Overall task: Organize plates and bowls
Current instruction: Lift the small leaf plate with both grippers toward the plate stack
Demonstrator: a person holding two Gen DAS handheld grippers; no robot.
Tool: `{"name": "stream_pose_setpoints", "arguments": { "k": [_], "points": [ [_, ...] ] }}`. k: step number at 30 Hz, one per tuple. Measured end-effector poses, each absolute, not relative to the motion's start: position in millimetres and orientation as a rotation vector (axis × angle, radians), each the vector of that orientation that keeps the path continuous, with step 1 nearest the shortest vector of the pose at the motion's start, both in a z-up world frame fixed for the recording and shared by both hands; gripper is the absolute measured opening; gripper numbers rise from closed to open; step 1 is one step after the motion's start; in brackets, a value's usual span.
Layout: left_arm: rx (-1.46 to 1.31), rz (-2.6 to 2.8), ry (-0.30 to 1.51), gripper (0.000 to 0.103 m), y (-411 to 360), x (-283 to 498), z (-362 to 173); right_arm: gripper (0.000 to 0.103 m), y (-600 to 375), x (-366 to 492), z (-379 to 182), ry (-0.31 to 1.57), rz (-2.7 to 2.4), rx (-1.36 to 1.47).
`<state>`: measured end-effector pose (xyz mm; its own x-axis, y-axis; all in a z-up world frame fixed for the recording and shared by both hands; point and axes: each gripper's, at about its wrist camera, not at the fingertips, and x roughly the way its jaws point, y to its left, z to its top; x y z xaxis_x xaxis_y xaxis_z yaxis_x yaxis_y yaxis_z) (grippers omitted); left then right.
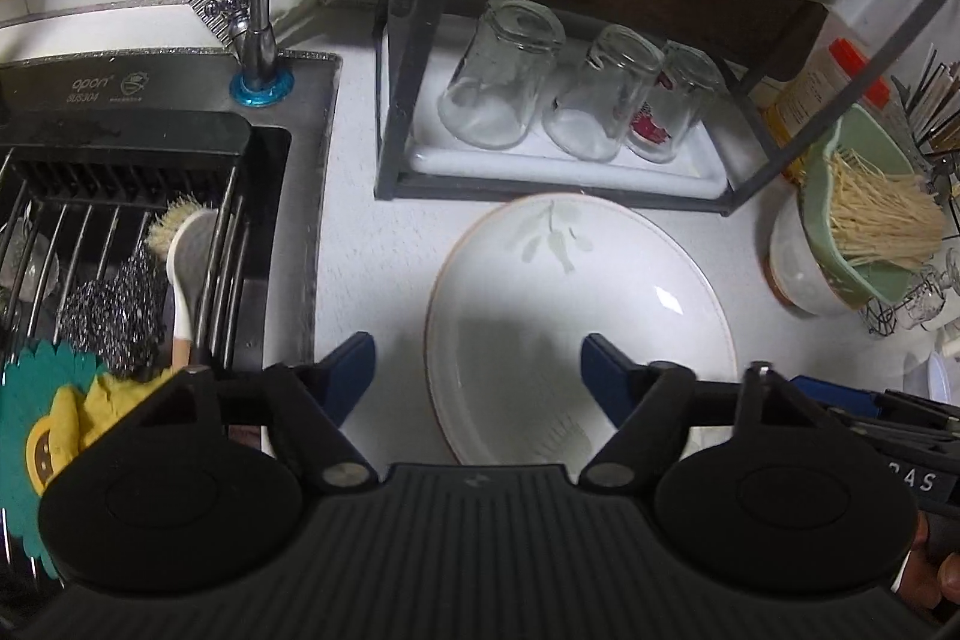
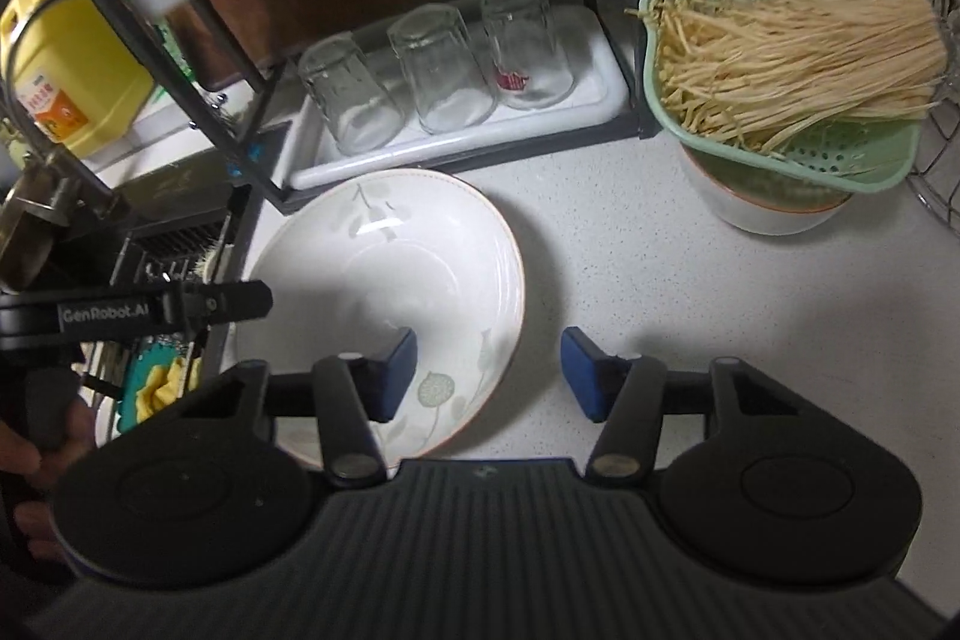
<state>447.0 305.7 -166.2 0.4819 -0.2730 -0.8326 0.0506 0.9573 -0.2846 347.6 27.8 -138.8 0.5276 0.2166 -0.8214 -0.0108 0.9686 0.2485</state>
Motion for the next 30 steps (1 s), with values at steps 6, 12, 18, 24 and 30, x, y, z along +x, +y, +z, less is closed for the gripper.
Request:
{"name": "stream_pose_setpoints", "arguments": {
  "k": [6, 12, 18, 24, 30],
  "points": [
    [-0.211, -0.234, 1.061, 0.061, 311, 465, -177, 0.042, 33, 361, -151, 1.044, 0.103, 0.194],
    [-0.227, -0.271, 1.070, 0.045, 312, 477, -186, 0.040, 28, 370, -159, 1.068, 0.085, 0.195],
    [-0.248, -0.241, 1.074, 0.027, 311, 480, -190, 0.027, 30, 379, -170, 1.069, 0.086, 0.228],
    [-0.199, -0.255, 1.139, 0.025, 304, 484, -200, 0.018, 33, 384, -180, 1.082, 0.097, 0.236],
    [-0.225, -0.255, 1.164, 0.025, 302, 486, -201, 0.017, 28, 385, -180, 1.091, 0.115, 0.236]
  ]
}}
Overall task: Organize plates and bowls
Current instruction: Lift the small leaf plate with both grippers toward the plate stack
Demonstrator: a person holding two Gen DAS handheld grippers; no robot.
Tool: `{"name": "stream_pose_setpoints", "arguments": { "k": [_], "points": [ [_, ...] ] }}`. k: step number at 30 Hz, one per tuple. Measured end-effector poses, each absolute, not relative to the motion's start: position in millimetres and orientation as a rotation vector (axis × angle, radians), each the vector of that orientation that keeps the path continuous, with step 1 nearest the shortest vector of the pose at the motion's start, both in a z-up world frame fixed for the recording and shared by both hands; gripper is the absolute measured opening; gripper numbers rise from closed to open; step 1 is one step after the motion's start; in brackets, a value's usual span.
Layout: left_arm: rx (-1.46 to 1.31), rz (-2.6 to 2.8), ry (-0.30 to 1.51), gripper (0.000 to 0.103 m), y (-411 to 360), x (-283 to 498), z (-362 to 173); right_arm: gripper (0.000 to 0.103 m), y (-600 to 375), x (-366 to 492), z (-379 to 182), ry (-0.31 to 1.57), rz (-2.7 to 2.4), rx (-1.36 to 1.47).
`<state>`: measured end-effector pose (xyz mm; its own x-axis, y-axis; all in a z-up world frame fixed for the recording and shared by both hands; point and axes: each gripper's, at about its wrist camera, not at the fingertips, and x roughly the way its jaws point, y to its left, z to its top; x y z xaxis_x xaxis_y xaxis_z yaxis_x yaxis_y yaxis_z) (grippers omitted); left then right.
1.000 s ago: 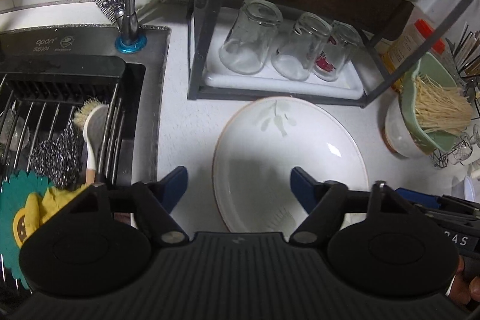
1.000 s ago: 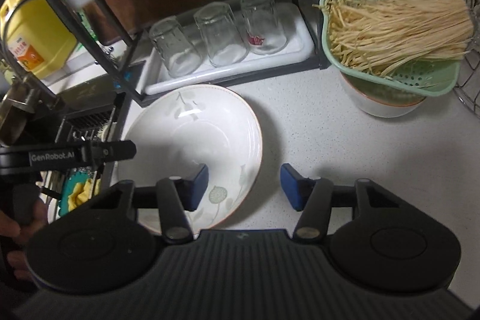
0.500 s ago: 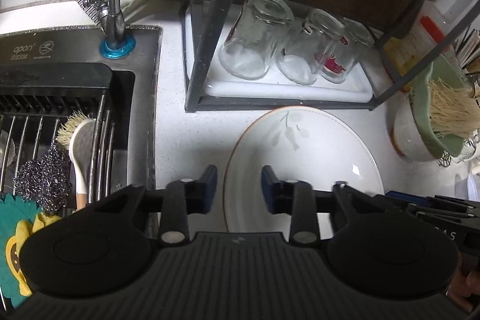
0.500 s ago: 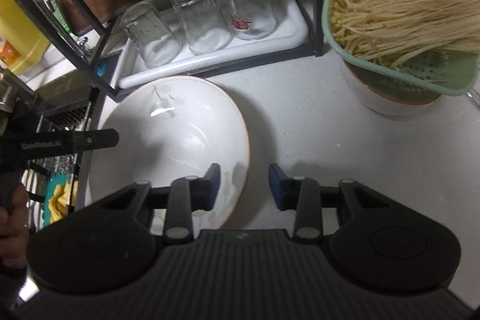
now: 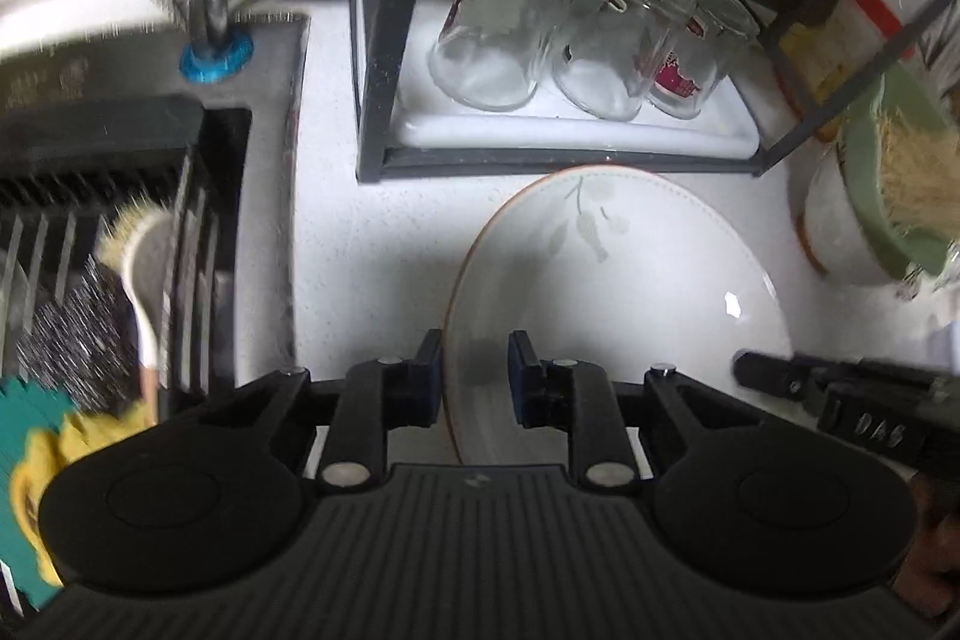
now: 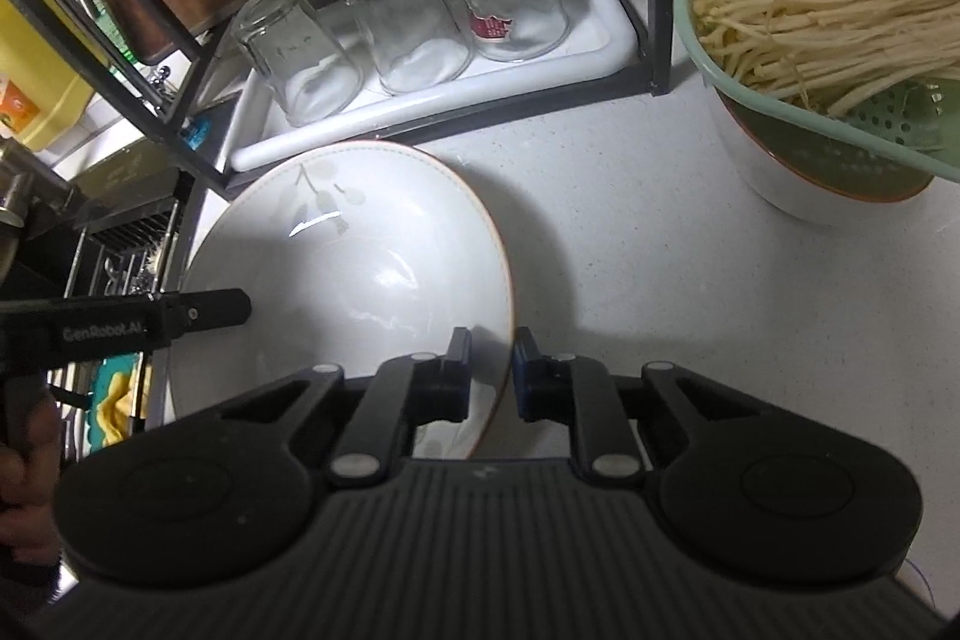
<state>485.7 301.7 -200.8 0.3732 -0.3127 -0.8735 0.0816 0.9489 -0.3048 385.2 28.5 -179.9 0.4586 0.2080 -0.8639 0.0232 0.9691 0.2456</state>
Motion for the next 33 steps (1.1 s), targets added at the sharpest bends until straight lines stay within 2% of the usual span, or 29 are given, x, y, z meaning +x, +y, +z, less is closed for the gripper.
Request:
{"name": "stream_pose_setpoints", "arguments": {
  "k": [14, 22, 33],
  "points": [
    [-0.409, -0.293, 1.169, 0.025, 292, 458, -173, 0.017, -2, 358, -150, 1.052, 0.139, 0.260],
    [-0.452, -0.308, 1.117, 0.025, 284, 429, -133, 0.017, -19, 331, -115, 1.016, 0.163, 0.290],
    [-0.495, -0.320, 1.116, 0.025, 265, 392, -113, 0.017, -45, 288, -95, 0.972, 0.184, 0.315]
  ]
}}
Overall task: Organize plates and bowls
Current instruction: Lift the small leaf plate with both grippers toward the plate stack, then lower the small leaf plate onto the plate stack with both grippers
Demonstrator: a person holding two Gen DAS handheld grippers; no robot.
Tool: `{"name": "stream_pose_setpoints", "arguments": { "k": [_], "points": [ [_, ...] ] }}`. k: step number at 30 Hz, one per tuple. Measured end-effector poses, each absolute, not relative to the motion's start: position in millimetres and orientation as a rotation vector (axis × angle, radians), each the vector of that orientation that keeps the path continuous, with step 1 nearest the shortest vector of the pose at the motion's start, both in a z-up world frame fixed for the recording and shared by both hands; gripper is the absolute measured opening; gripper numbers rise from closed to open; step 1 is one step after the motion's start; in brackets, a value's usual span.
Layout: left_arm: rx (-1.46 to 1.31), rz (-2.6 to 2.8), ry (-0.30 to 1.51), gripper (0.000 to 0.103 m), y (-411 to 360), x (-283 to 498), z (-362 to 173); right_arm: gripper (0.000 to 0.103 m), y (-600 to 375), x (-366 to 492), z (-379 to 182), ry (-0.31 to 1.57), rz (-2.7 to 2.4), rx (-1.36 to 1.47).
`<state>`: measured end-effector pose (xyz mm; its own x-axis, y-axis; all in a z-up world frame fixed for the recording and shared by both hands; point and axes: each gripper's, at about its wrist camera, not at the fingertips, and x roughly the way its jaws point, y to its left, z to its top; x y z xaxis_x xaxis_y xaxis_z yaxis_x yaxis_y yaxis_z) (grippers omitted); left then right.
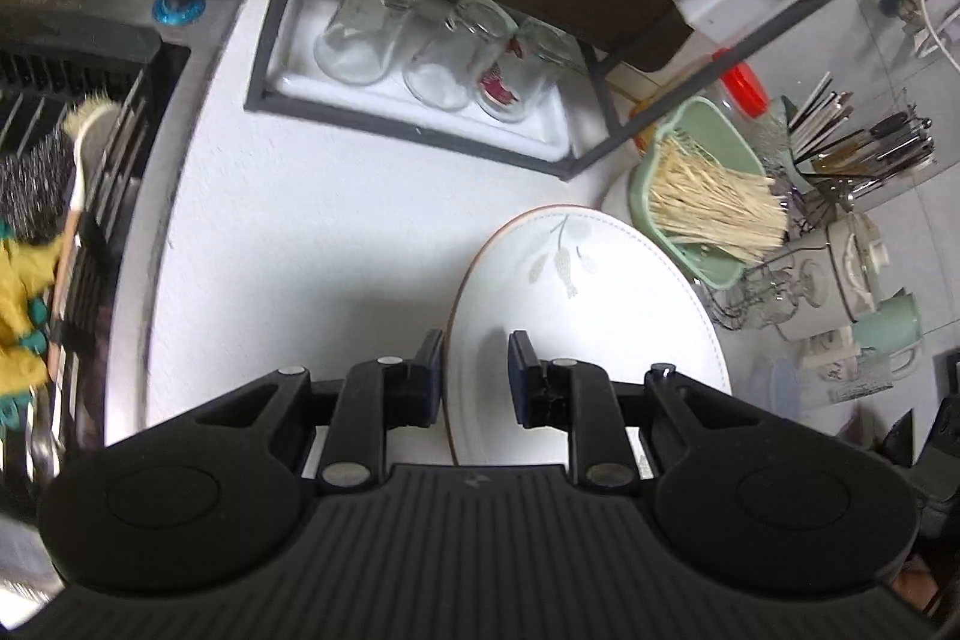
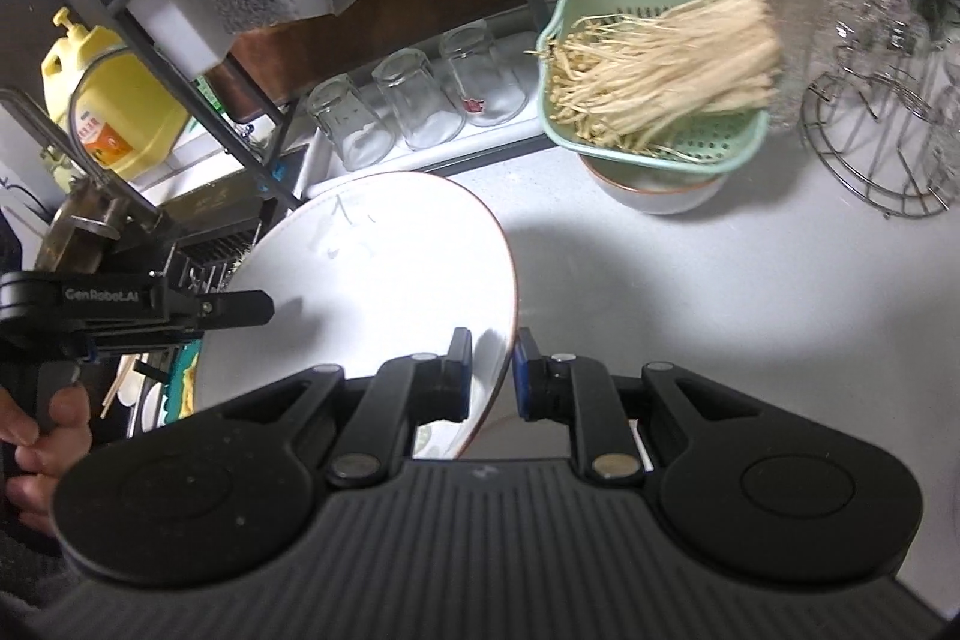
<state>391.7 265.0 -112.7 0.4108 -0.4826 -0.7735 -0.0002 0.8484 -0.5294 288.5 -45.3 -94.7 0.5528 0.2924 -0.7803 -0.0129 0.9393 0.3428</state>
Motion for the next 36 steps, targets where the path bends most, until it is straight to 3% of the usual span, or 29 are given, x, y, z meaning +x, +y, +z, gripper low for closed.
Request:
{"name": "stream_pose_setpoints", "arguments": {
  "k": [11, 36],
  "points": [
    [-0.498, -0.297, 1.096, 0.025, 237, 352, -91, 0.017, -73, 248, -81, 0.942, 0.210, 0.336],
    [-0.254, -0.284, 1.217, 0.025, 161, 310, -138, 0.017, -114, 193, -122, 0.999, 0.178, 0.281]
  ]
}}
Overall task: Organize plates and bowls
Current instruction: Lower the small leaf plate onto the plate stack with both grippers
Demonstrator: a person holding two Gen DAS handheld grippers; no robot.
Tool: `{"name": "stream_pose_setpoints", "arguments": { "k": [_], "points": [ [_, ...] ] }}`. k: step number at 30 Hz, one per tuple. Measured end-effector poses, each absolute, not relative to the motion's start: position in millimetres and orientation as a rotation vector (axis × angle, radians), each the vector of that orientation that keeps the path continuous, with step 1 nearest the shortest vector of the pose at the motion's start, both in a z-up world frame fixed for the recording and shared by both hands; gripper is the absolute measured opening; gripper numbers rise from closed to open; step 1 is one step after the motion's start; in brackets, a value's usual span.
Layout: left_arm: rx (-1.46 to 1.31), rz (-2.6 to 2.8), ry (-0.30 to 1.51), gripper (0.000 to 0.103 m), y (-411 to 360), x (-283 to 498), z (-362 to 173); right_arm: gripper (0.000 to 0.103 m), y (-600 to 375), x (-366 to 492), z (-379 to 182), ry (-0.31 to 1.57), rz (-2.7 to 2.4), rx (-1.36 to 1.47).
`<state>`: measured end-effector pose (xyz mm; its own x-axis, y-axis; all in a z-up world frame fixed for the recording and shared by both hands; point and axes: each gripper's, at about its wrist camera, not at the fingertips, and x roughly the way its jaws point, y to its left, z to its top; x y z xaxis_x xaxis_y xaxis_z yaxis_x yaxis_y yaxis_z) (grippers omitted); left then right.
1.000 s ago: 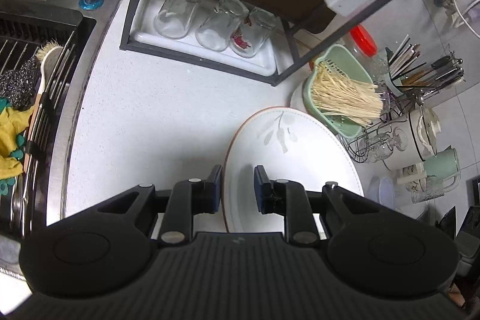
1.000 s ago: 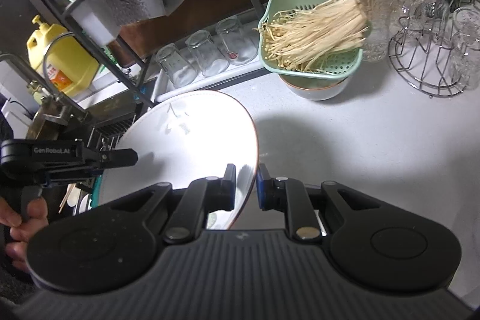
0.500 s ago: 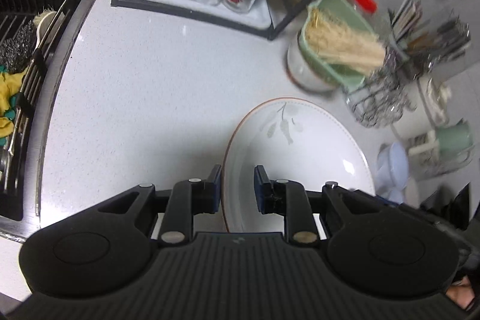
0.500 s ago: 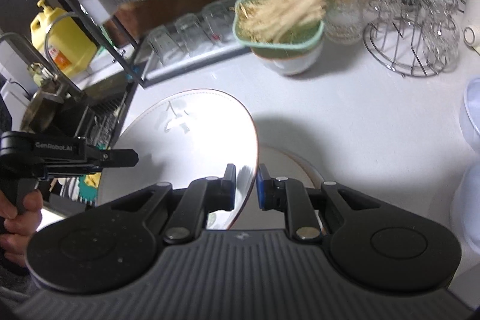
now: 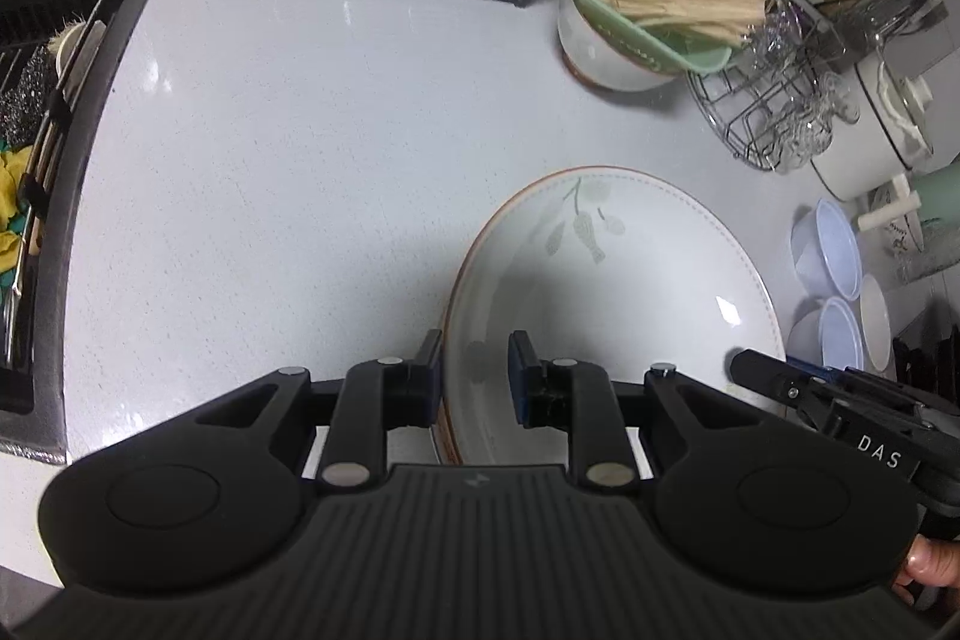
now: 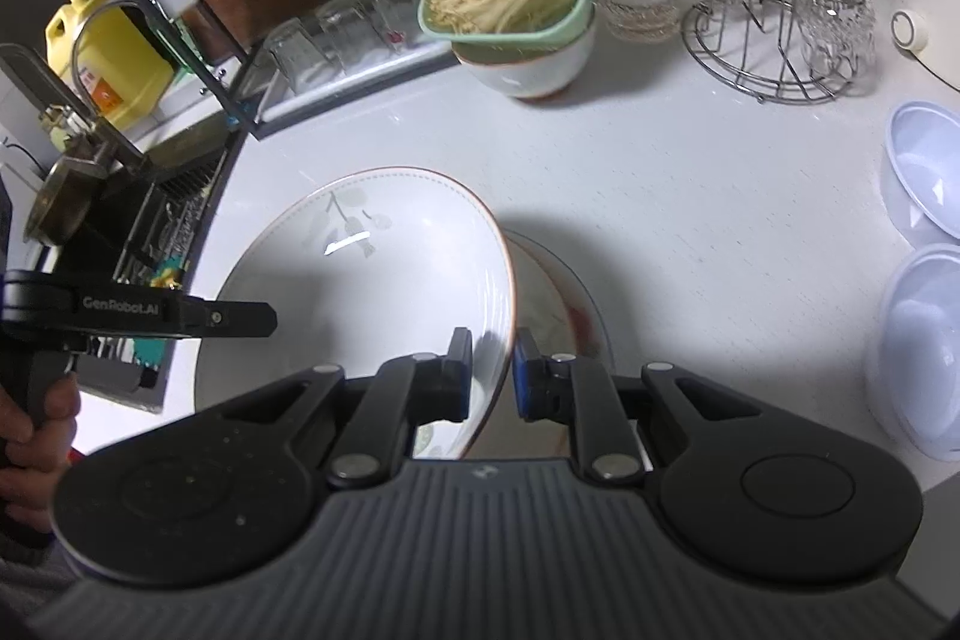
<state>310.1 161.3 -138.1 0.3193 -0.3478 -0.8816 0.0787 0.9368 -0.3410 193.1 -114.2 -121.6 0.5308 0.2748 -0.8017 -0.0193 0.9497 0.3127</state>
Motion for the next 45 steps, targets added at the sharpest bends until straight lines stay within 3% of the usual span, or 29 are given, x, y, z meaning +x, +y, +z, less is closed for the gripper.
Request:
{"name": "stream_pose_setpoints", "arguments": {
  "k": [19, 45],
  "points": [
    [-0.090, -0.190, 1.241, 0.025, 130, 310, -147, 0.017, -124, 196, -152, 1.077, 0.259, 0.241],
    [-0.146, -0.098, 1.279, 0.025, 121, 311, -144, 0.016, -134, 211, -148, 1.011, 0.275, 0.189]
  ]
}}
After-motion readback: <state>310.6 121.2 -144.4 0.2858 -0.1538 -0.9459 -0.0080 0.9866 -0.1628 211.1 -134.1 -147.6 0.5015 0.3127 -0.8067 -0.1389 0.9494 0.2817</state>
